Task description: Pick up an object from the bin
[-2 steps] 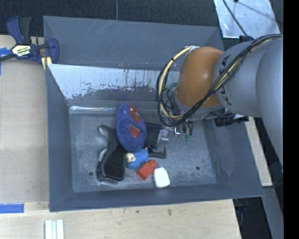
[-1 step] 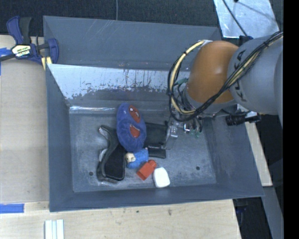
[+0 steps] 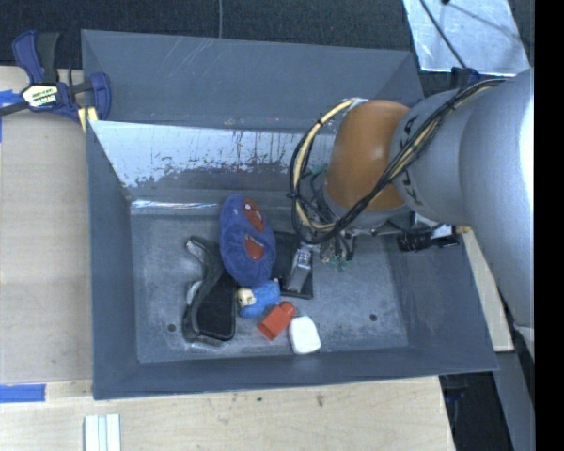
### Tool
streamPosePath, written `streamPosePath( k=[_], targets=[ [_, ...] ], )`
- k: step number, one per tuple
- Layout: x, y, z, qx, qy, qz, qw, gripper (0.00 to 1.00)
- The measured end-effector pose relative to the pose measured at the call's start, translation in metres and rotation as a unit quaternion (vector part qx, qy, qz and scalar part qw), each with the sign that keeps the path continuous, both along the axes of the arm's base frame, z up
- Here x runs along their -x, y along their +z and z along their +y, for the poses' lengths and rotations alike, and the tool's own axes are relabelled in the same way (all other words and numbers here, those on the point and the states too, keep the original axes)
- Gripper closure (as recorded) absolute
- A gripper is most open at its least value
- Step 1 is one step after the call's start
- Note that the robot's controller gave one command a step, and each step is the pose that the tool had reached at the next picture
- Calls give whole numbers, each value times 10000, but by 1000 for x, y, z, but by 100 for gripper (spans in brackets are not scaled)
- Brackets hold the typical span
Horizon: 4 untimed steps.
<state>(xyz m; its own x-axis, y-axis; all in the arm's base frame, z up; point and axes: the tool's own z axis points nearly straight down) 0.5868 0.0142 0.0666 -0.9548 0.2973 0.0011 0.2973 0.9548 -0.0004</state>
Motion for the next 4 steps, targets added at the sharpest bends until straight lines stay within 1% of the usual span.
streamPosePath(
  k=[1,2,3,4],
  targets=[
    [-1,1,-1,2,13,-12,10000,0],
    [-2,2,-1,4,16,-23,10000,100],
    [-3,38,-1,2,32,-42,10000,100],
    [-5,65,-2,1,50,-40,10000,100]
  ],
)
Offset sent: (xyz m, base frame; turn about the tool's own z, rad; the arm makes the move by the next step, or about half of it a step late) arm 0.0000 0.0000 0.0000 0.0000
